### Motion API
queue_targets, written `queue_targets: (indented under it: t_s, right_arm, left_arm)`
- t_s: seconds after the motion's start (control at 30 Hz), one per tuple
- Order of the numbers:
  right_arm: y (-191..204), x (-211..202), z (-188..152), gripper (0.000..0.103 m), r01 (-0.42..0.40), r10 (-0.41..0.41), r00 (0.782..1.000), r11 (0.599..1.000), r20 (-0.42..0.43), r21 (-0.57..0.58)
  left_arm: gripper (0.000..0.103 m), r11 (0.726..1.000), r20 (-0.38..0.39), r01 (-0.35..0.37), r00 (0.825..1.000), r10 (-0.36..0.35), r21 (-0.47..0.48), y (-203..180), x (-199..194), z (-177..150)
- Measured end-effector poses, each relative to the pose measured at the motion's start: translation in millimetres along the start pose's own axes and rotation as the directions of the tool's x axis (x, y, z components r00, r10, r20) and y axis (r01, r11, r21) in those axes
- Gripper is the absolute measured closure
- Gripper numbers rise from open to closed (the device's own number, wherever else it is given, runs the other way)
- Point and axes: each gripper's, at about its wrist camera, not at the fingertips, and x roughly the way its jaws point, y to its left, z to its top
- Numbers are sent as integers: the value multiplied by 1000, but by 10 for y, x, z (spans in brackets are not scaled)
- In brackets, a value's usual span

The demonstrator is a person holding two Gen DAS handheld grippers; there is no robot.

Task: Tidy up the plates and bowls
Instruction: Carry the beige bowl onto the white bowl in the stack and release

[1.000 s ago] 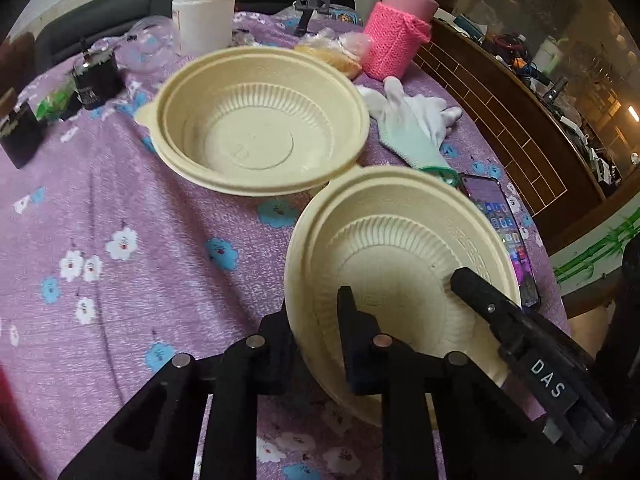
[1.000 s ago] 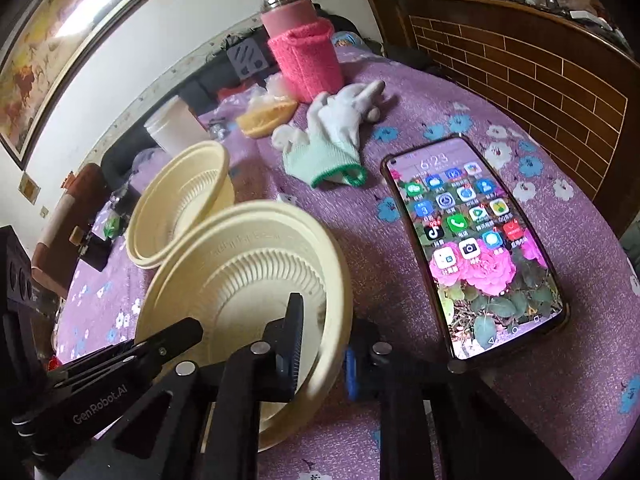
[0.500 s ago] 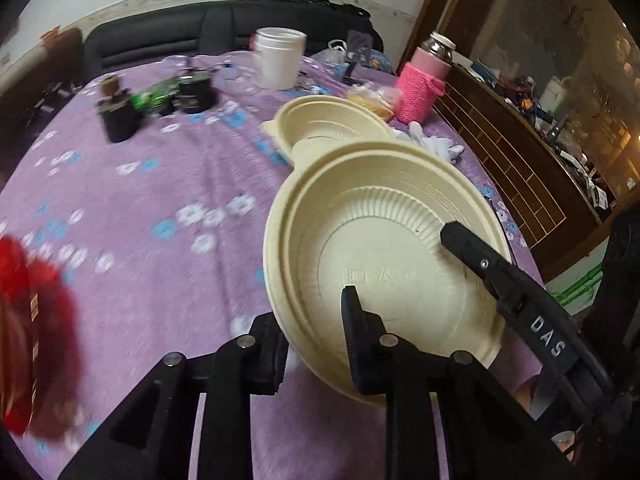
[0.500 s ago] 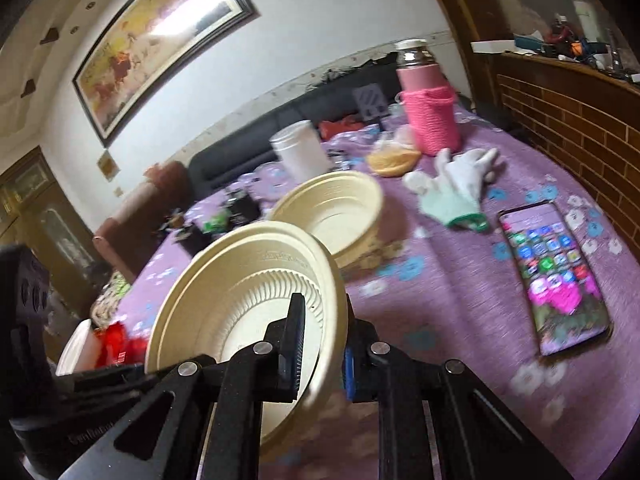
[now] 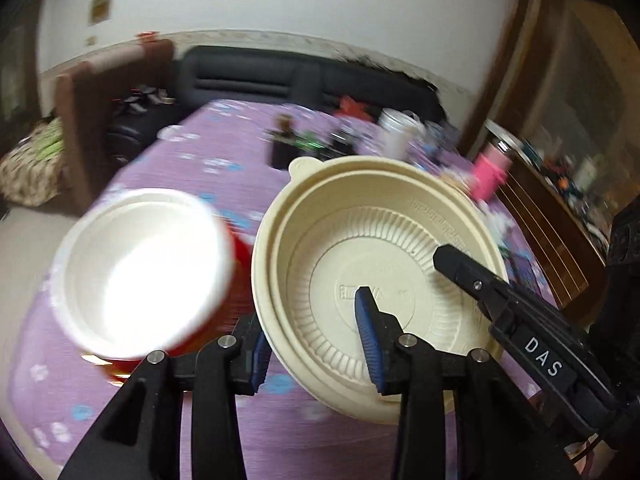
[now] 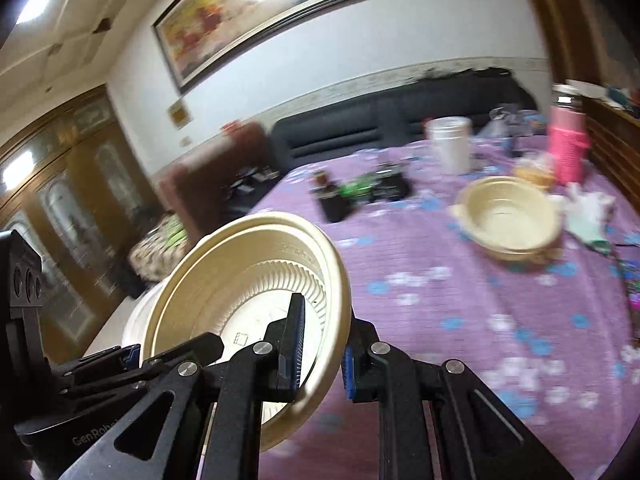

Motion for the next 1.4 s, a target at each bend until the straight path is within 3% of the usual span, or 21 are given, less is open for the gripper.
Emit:
queue_targets:
  t_s: [0.13, 0.4, 0.7, 0.97, 1.1, 1.17, 1.23, 1.27, 1.4]
  right_arm:
    - [477, 287, 7, 85, -50, 48, 998, 998, -37, -48]
    - [1047, 721, 47, 85, -70, 59, 994, 991, -94, -114]
    - [1187, 1071, 61, 84, -55, 34, 988, 989, -147, -136]
    - [1265, 1219, -55, 81, -55, 24, 986, 981, -163, -186]
    - [1307, 1206, -81, 72, -55, 25, 990, 975, -141, -216]
    - [1298, 1191, -78, 64, -40, 13, 993, 974, -121, -225]
    - [1276, 1167, -65, 44, -23, 2, 996, 972, -91, -232]
    - [1265, 1155, -61, 40, -19, 1, 997, 972, -80, -233]
    - [1194, 1092, -35, 39, -20, 7, 998, 978, -65, -206]
  left_arm:
    - [66, 996, 19, -59, 998, 60, -68, 453, -135, 50]
    - [66, 981, 20, -130, 991, 134, -143, 1012, -145, 145]
    - [66, 970, -5, -172, 985, 174, -173, 1304, -2, 180]
    - [55, 965, 12, -150, 988, 156, -214, 1453, -20, 184]
    - [52, 964, 33, -135, 989, 146, -231, 1472, -67, 176]
    - [43, 960, 48, -137, 987, 153, -242, 1485, -120, 177]
    - [33, 957, 72, -142, 984, 165, -253, 1500, -186, 173]
    - [31, 956, 78, -149, 982, 173, -254, 1500, -205, 171]
    - [31, 953, 90, -141, 981, 171, -269, 1530, -280, 156]
